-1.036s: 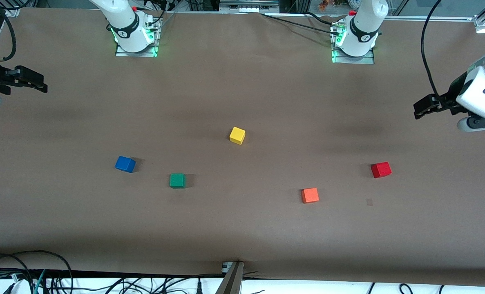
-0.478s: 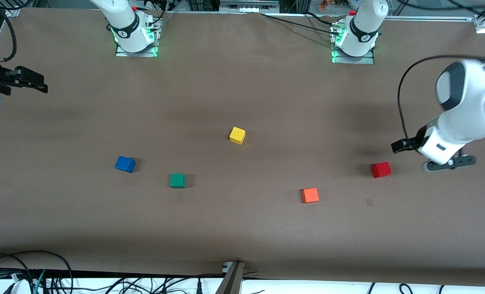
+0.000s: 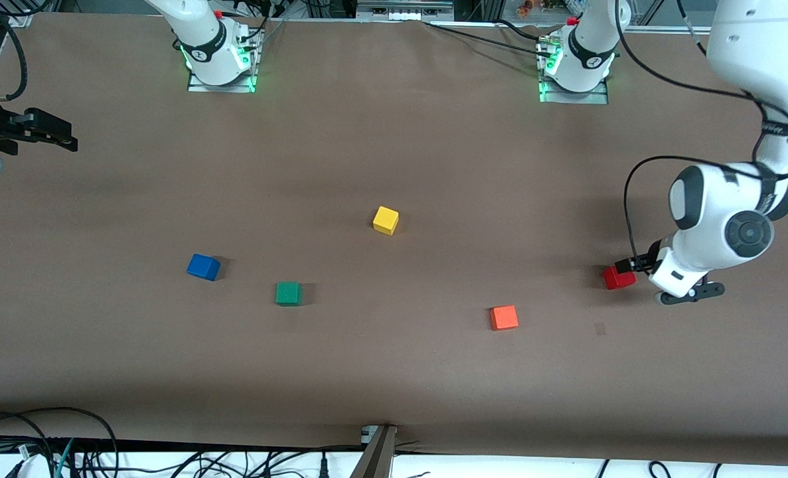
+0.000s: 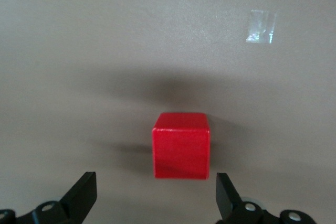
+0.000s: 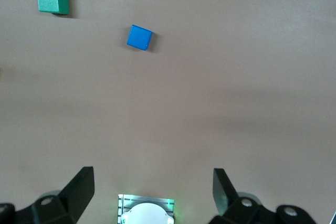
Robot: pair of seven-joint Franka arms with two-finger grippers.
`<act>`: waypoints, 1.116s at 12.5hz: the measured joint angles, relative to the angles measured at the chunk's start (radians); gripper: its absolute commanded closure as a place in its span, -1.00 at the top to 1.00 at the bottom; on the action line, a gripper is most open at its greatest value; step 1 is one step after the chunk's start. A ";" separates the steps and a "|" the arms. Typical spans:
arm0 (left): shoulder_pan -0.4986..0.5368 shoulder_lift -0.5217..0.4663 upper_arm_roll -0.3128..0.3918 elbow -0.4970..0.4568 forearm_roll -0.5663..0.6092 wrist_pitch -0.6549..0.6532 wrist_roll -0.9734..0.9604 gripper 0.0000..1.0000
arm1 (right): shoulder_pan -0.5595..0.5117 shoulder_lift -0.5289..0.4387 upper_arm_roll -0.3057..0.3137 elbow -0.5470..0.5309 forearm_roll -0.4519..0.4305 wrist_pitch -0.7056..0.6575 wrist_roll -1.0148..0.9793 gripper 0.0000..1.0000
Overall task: Pass red block to right arm, stack on blue
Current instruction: 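Lower the left gripper over the red cube and close on it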
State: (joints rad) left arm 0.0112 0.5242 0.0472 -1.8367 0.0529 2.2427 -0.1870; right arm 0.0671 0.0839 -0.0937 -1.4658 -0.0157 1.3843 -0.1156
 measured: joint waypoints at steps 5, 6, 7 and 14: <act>-0.005 0.055 -0.009 0.002 0.000 0.105 -0.001 0.96 | 0.000 0.000 0.000 0.000 0.000 0.000 0.000 1.00; -0.007 0.062 -0.009 0.003 0.000 0.111 -0.001 0.48 | 0.000 0.000 0.000 0.000 0.000 0.001 0.001 1.00; -0.009 0.070 -0.009 0.006 0.000 0.112 0.000 -0.22 | 0.000 0.000 0.000 0.000 0.000 0.002 0.001 1.00; -0.008 0.078 -0.010 0.080 0.000 0.111 0.333 -1.00 | 0.000 0.009 0.000 0.000 0.000 0.010 0.000 1.00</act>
State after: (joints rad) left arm 0.0036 0.6022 0.0375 -1.7564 0.0530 2.3539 0.1457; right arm 0.0670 0.0928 -0.0937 -1.4658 -0.0157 1.3941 -0.1151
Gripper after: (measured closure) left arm 0.445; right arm 0.000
